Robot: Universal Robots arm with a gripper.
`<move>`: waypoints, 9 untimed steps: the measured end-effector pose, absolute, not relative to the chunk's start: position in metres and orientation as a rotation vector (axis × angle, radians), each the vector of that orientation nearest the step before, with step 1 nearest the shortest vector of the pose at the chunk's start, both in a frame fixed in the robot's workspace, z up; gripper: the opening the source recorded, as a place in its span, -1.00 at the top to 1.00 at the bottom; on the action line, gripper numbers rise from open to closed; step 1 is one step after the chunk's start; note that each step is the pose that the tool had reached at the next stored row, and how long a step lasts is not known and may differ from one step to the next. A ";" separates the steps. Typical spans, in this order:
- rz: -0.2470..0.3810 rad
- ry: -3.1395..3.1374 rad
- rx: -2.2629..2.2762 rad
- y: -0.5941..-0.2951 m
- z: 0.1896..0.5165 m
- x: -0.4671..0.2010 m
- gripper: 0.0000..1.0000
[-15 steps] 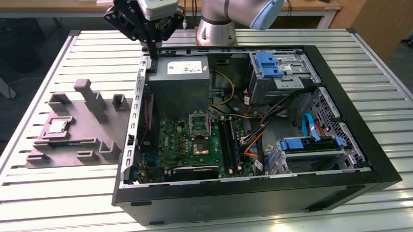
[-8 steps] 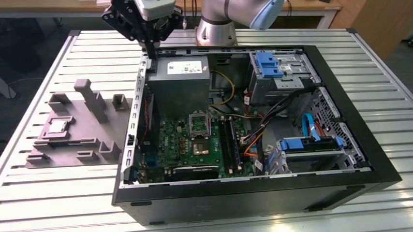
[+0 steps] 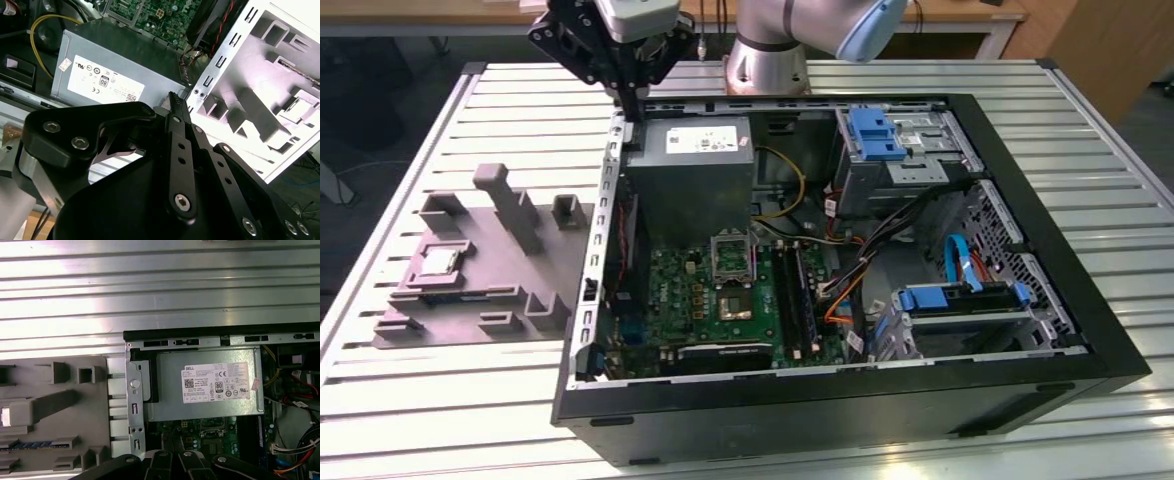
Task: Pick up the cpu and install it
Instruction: 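Reach for the cpu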
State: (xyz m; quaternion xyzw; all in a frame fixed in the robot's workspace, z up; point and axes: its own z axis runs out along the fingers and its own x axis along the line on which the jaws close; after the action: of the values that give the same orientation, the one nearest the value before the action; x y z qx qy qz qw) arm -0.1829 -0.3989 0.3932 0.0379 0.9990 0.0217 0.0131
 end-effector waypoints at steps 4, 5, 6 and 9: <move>0.068 3.113 0.118 -0.399 0.393 -0.185 0.79; 0.068 3.112 0.118 -0.399 0.393 -0.185 0.79; 0.068 3.112 0.118 -0.399 0.393 -0.185 0.79; 0.068 3.112 0.118 -0.399 0.393 -0.190 0.79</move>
State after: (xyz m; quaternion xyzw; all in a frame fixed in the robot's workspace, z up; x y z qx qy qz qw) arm -0.1903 -0.3989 0.3928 0.0379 0.9990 0.0217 0.0131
